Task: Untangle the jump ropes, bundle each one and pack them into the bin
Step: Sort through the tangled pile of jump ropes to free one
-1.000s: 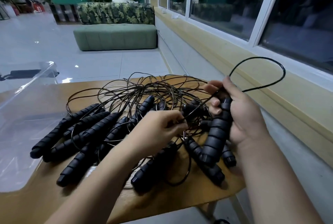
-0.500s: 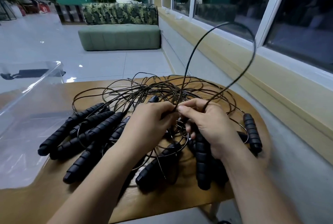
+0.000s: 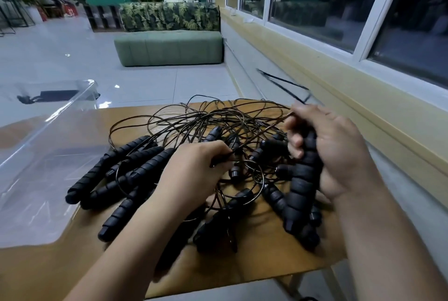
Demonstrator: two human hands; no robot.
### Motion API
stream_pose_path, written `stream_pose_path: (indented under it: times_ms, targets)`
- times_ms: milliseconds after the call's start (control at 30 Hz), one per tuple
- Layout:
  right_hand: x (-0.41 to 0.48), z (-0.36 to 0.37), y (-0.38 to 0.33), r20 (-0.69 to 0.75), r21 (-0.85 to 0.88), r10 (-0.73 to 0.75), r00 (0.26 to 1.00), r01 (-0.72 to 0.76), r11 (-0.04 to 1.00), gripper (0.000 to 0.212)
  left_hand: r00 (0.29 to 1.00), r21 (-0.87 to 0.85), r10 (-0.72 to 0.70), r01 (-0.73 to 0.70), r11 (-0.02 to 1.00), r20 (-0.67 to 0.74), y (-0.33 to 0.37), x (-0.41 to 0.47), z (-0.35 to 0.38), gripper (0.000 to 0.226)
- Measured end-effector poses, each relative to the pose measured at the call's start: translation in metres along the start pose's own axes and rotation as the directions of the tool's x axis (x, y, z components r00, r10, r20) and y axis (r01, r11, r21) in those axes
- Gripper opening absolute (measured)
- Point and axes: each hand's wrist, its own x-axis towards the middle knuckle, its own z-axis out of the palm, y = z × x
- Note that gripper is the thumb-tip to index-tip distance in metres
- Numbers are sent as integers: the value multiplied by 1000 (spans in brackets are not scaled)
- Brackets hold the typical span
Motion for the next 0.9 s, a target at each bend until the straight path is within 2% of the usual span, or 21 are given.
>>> stream_pose_path:
  times_ms: [167, 300, 400, 500, 567, 667, 733, 900]
  targets:
    - [7, -10, 11, -110, 168, 108, 988, -89, 982, 20, 999, -30, -24, 23, 999, -46, -8, 3, -8, 10]
    - [0, 4, 24, 34, -25, 192, 981, -191, 981, 37, 993, -76, -12, 3, 997, -121, -7, 4, -13, 8]
    - [-9, 25, 40, 131, -127, 192, 973, -175, 976, 27, 989, -128, 59, -77, 989, -136, 0, 4, -11, 7]
    - [-12, 38, 53, 128, -93, 128, 983, -116, 989, 31, 989, -164, 79, -99, 981, -121, 0, 3, -7, 7]
    - [-11, 42, 59, 91, -105, 40, 995, -30, 994, 24, 990, -183, 78, -98, 978, -116, -2, 3, -6, 4]
    - [-13, 48, 59, 35, -136, -94, 995, 98, 986, 20, 994, -78, 63, -70, 994, -88, -7, 3, -6, 12]
    - [-15, 50, 50, 4, -83, -166, 986, 166, 983, 19, 998, -27, 7, -8, 1000, -58, -14, 3, -6, 15]
    - [-14, 36, 24, -98, 1, -257, 961, 258, 966, 16, 994, -18, -51, 49, 999, -93, -28, 4, -13, 13]
